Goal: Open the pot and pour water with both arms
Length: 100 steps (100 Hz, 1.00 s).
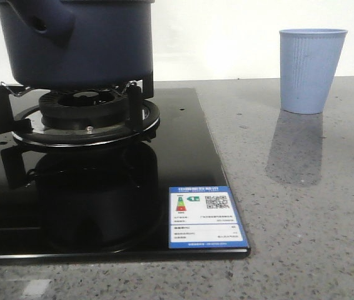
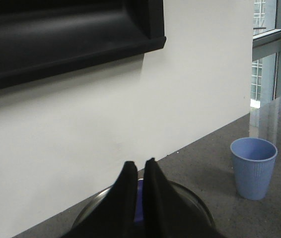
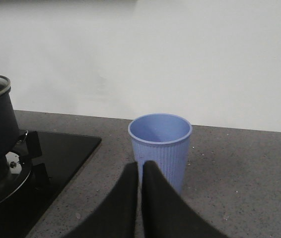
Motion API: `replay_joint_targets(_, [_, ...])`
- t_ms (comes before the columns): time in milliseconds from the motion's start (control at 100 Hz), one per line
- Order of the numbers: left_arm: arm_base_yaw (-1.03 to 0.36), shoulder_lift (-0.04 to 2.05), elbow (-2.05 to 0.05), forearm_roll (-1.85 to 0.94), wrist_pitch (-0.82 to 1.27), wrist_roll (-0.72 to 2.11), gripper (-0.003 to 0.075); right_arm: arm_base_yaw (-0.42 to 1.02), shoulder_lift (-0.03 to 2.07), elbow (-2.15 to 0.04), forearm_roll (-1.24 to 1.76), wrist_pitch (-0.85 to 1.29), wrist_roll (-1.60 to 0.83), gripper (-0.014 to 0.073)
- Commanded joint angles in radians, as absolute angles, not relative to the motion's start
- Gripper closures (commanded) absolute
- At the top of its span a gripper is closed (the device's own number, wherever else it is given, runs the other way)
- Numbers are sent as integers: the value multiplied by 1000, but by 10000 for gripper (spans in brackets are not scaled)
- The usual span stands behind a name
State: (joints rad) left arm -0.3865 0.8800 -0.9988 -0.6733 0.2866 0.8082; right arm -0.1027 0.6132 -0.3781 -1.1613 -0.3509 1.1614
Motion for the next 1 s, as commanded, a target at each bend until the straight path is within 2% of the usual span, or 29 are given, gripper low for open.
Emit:
replay_joint_targets(0, [-372,786,-927,-696,171,797,739,-109,604,-403,-1139,-367,1187,661])
replay_joint_targets(160, [-327,586,-651,-794,-14,797,739,-109,536,-354,-1141,-266,1197,659])
replay_joint_targets(430, [-321,286,-310,-903,-97,797,739,-109,358,-196,-1136,-209,1197,660])
replay_joint_targets(620, [-321,189,-254,-933,-95,797,739,-107,344,-196,-1136,-220,1197,660])
replay_joint_targets(990, [-321,190,-254,-940,-84,797,739,-107,344,-196,-1136,-225,1197,660])
